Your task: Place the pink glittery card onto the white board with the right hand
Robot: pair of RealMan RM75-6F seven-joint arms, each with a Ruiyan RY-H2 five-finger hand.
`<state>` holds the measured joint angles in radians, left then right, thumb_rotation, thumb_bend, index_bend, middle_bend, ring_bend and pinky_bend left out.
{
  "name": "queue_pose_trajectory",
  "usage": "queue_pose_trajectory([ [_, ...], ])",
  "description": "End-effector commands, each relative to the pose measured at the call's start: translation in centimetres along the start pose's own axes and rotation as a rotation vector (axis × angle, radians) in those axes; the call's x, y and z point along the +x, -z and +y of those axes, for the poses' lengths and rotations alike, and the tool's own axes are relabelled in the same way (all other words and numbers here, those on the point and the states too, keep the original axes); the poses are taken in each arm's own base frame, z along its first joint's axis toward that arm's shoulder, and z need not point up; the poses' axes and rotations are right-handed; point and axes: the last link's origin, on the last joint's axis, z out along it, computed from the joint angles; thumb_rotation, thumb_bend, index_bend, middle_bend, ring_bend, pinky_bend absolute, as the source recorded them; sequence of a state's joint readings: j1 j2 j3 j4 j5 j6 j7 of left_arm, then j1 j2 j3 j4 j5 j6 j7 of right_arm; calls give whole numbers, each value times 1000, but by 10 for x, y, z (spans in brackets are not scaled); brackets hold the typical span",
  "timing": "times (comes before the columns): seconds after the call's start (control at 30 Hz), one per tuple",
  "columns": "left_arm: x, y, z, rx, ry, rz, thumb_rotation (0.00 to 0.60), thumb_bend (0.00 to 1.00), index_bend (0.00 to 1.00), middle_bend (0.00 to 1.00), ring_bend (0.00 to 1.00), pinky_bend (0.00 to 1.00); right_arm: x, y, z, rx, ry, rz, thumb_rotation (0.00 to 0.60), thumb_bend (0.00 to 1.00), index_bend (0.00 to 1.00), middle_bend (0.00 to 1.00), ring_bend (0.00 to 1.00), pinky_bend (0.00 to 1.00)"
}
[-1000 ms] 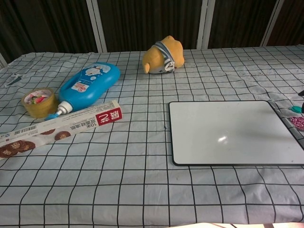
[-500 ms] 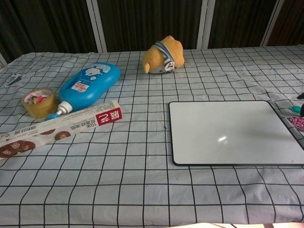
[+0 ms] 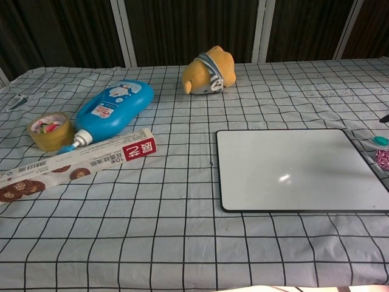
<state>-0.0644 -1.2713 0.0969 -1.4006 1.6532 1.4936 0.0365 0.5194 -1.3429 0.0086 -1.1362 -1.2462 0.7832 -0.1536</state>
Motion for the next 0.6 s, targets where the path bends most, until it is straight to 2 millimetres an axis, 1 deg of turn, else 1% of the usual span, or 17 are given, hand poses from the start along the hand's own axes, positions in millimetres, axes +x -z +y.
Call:
queue_pose_trajectory([
  [0.03,0,0,0,1,0,0,600,372,0,0,0,6,9,4,-2,13,-22,33,600,215,442,0,0,0],
  [0.13,0,-1,0,0,0,0,600,371,0,0,0,6,22,7,-7,34,-37,67,600,215,438,0,0,0],
  [0.2,0,-1,0,0,0,-1,600,371,0,0,0,6,32,8,-14,55,-42,87,600,215,433,0,0,0],
  [0.3,0,-2,0,-1,0,-2,600,371,0,0,0,6,46,5,-33,93,-46,108,600,215,422,0,0,0],
  [0.4,0,-3,0,-2,1,-5,600,371,0,0,0,6,57,-4,-60,136,-44,119,600,215,409,0,0,0],
  [0.43,0,-4,0,-3,1,-7,600,371,0,0,0,6,61,-9,-72,153,-44,119,600,215,406,0,0,0],
  [0.6,0,-4,-1,1,-1,-13,600,371,0,0,0,6,65,-25,-120,203,-13,114,600,215,401,0,0,0],
])
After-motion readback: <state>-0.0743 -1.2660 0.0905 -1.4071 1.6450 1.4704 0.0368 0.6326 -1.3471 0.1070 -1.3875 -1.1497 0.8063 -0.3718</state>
